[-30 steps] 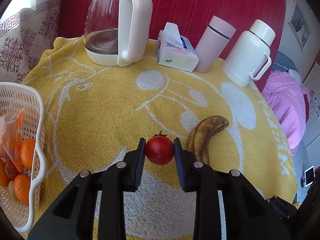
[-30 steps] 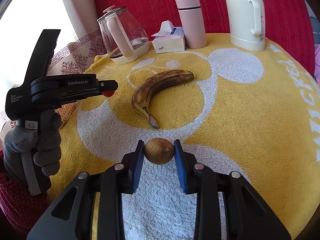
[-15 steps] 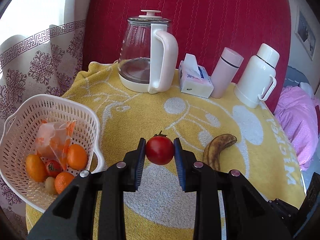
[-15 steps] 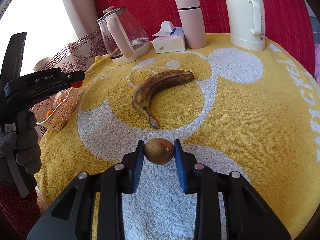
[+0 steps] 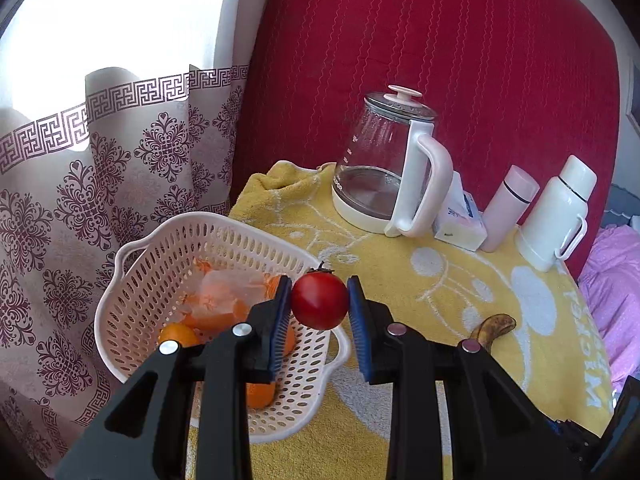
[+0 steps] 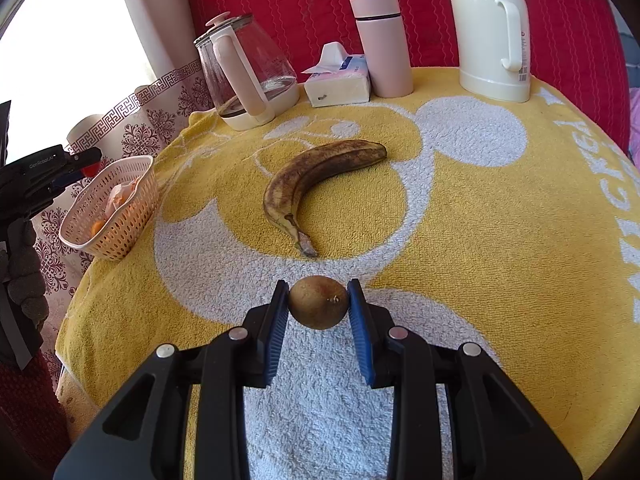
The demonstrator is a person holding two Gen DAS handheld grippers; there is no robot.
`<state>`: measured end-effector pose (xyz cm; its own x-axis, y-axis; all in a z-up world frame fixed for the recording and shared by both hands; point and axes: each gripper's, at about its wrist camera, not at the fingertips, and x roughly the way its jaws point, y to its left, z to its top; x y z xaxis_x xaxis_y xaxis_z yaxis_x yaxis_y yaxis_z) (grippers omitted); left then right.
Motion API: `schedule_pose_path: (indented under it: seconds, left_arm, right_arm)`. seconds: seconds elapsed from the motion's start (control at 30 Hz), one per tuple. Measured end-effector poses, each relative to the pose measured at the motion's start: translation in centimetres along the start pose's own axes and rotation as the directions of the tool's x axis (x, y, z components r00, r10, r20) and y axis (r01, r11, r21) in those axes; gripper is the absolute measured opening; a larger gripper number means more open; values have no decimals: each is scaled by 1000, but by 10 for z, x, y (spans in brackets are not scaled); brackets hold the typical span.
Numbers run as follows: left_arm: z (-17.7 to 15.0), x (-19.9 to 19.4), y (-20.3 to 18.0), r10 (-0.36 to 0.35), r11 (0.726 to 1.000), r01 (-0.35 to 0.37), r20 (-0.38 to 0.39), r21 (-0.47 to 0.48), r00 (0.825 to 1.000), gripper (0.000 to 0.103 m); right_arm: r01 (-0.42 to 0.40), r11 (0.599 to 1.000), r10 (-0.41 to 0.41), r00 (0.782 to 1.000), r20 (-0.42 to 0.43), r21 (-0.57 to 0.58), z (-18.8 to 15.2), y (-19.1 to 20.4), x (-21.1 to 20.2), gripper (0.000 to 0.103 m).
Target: Organize fruits
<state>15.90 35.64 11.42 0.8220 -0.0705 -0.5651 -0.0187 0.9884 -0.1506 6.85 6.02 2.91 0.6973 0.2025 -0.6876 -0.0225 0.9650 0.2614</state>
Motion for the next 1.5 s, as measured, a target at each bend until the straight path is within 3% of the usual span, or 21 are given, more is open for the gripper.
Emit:
schedule_pose_path:
  seconds: [0.3, 0.63, 0.67, 0.7, 0.77, 1.07, 1.27, 1.5]
  left_arm:
    - [-8, 4, 50, 68, 995, -70, -34, -70, 997, 29]
    - [-8, 12, 65, 84, 990, -90, -59, -108, 995, 30]
    - [-8, 12, 66, 82, 990, -88, -61, -114, 995, 35]
    - [-8, 12, 68, 81, 988, -88, -62, -125, 995, 53]
    - [-7, 9, 73, 87, 983, -94, -51, -155, 995, 76]
    - [-6, 3, 74, 96, 982, -100, -29, -163, 995, 76]
    - [-5, -2, 73, 168, 972, -165, 6, -166, 986, 82]
    - [-2, -11, 77, 162, 969, -154, 26, -192, 986, 83]
  right_arm:
    - [4, 1000, -4, 1000, 0, -6, 0, 0, 0, 30]
    - [4, 1000, -4, 1000, 1, -6, -1, 1, -1, 30]
    - [4, 1000, -4, 1000, 1, -6, -1, 1, -1, 30]
    - [4, 1000, -4, 1000, 1, -6, 0, 1, -1, 30]
    - [5, 1000, -5, 1000, 1, -5, -1, 1, -1, 30]
    - [5, 1000, -5, 1000, 1, -6, 0, 1, -1, 30]
    - [-9, 1000, 9, 1000, 10, -7, 0, 3, -3, 30]
    - [-48, 999, 48, 999, 7, 14, 1, -1, -3, 30]
